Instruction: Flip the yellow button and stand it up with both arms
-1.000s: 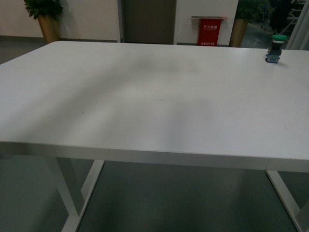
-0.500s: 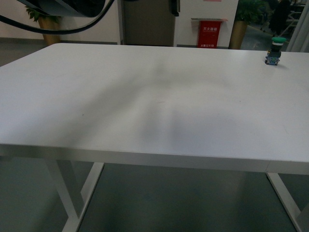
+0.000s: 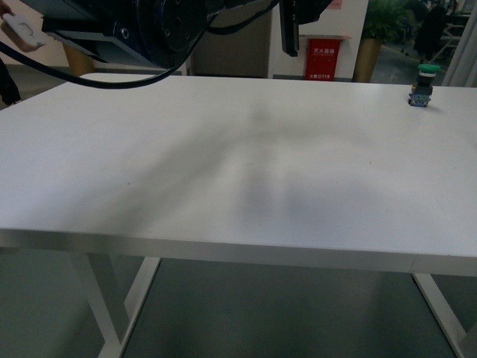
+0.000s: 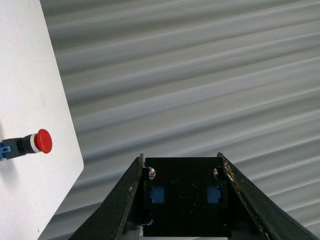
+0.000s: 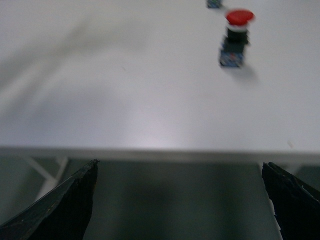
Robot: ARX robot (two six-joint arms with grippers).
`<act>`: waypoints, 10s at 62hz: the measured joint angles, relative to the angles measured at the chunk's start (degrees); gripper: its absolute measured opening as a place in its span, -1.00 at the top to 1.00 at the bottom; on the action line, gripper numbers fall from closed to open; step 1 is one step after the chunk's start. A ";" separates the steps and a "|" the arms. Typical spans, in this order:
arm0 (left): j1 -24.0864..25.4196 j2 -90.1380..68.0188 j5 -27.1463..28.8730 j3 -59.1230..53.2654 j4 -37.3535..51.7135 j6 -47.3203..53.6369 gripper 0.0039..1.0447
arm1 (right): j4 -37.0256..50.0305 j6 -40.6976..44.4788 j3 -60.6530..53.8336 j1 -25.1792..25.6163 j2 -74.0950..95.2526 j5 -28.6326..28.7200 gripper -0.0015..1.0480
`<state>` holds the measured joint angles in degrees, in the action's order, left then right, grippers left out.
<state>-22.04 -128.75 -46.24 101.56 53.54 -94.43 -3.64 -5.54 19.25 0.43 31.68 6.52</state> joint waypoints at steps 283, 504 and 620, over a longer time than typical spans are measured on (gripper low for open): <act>22.05 94.79 46.25 -100.13 -20.15 94.33 0.93 | 29.51 -64.13 41.16 -8.35 52.78 6.84 0.43; 22.05 128.54 46.23 -100.15 -53.51 94.29 -0.89 | -18.23 11.76 97.22 6.60 99.21 -8.59 0.43; 22.03 128.54 46.23 -100.15 -53.51 94.29 -0.89 | -16.57 8.59 94.77 6.01 99.58 -7.52 -0.87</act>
<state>-0.01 -0.21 -0.01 1.41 0.03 -0.14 -20.21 3.05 114.02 6.44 131.26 -0.99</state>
